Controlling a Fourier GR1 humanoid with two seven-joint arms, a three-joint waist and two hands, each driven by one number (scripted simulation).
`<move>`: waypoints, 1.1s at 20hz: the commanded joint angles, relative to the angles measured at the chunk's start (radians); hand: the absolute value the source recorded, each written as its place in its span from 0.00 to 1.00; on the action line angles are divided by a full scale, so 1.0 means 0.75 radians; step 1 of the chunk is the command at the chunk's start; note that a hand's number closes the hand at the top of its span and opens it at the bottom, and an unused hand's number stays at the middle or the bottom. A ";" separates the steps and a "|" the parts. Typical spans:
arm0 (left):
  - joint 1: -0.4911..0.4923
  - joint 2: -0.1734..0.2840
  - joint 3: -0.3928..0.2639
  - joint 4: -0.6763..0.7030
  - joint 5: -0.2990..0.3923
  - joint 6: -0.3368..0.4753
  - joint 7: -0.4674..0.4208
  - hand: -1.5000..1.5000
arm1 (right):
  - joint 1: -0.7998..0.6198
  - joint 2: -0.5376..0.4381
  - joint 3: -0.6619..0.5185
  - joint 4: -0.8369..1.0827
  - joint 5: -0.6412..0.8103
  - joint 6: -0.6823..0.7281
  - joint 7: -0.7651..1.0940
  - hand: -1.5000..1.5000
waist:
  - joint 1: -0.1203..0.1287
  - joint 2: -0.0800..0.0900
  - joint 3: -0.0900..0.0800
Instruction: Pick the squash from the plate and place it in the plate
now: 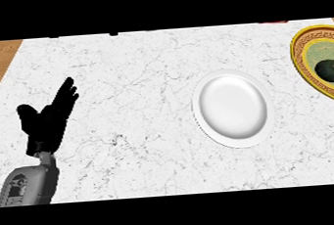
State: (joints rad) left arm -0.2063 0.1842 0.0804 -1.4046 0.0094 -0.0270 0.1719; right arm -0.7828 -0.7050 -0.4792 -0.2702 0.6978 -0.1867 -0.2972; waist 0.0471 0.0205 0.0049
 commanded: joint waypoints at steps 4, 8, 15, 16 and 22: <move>0.025 -0.017 -0.013 -0.018 0.000 -0.001 0.012 0.50 | -0.037 -0.004 -0.084 -0.028 -0.095 -0.051 -0.300 0.00 | -0.005 -0.008 0.000; -0.004 0.009 0.031 0.017 0.017 0.000 0.025 0.50 | -0.103 -0.009 -0.189 -0.064 -0.251 0.151 -0.475 0.00 | -0.029 -0.018 -0.003; -0.008 -0.016 -0.002 0.026 -0.049 0.050 0.003 0.50 | -0.158 -0.060 -0.323 0.040 -0.435 0.400 -0.242 0.00 | -0.046 -0.021 -0.005; 0.025 -0.014 0.002 0.018 -0.023 0.016 -0.019 0.50 | -0.157 -0.110 -0.339 0.068 -0.456 0.499 -0.230 0.00 | -0.037 -0.018 -0.004; 0.031 0.023 0.037 -0.017 0.013 -0.020 0.023 0.50 | -0.021 -0.150 -0.362 0.083 -0.530 0.684 -0.305 0.00 | -0.035 -0.017 -0.004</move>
State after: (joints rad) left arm -0.1847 0.1794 0.0900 -1.4030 0.0011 -0.0203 0.1683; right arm -0.8419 -0.7915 -0.7426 -0.2136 0.3322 0.2396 -0.5121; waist 0.0201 0.0080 0.0022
